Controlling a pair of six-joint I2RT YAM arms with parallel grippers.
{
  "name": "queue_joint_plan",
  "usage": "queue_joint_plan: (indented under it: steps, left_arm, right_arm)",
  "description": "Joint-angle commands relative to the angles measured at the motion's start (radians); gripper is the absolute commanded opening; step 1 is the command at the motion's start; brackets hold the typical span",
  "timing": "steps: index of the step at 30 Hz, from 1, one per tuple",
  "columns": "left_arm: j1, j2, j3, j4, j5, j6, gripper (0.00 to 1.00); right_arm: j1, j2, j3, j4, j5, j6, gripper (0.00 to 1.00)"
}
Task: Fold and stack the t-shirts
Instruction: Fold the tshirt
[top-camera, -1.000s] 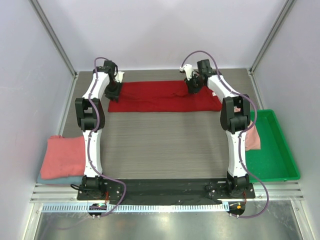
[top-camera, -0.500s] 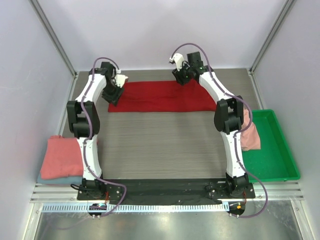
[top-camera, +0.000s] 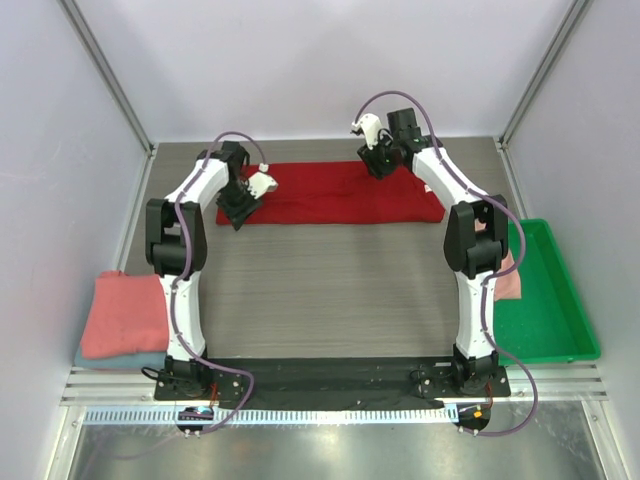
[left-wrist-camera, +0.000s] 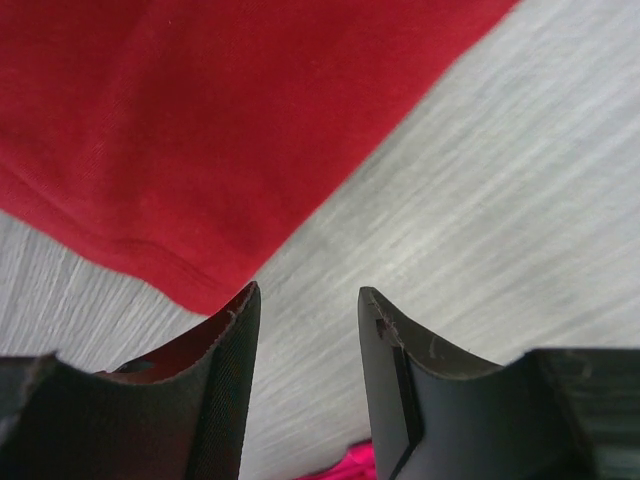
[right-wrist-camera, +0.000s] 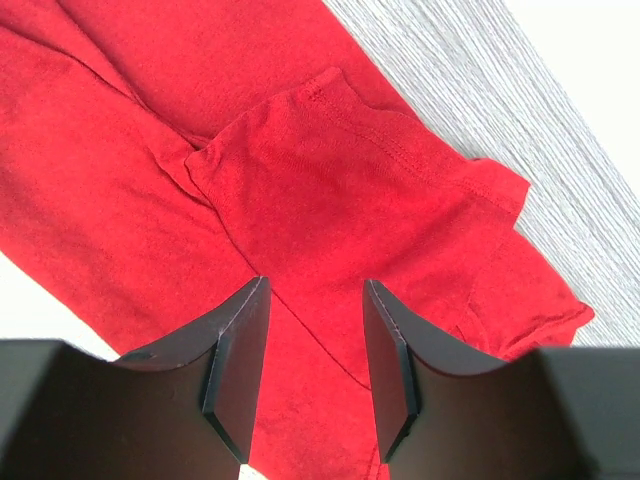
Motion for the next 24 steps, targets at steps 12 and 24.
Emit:
queue_joint_plan:
  steps: [12,24]
  left_arm:
    - [0.006,0.062,0.062,0.091,-0.066,0.023,0.44]
    - [0.009,0.138,0.074,0.114,-0.172,0.029,0.2]
  right_arm:
    - [0.005,-0.088,-0.047,0.016,-0.008,-0.003,0.48]
    - [0.014,-0.075,-0.047,0.006,-0.011,-0.005,0.48]
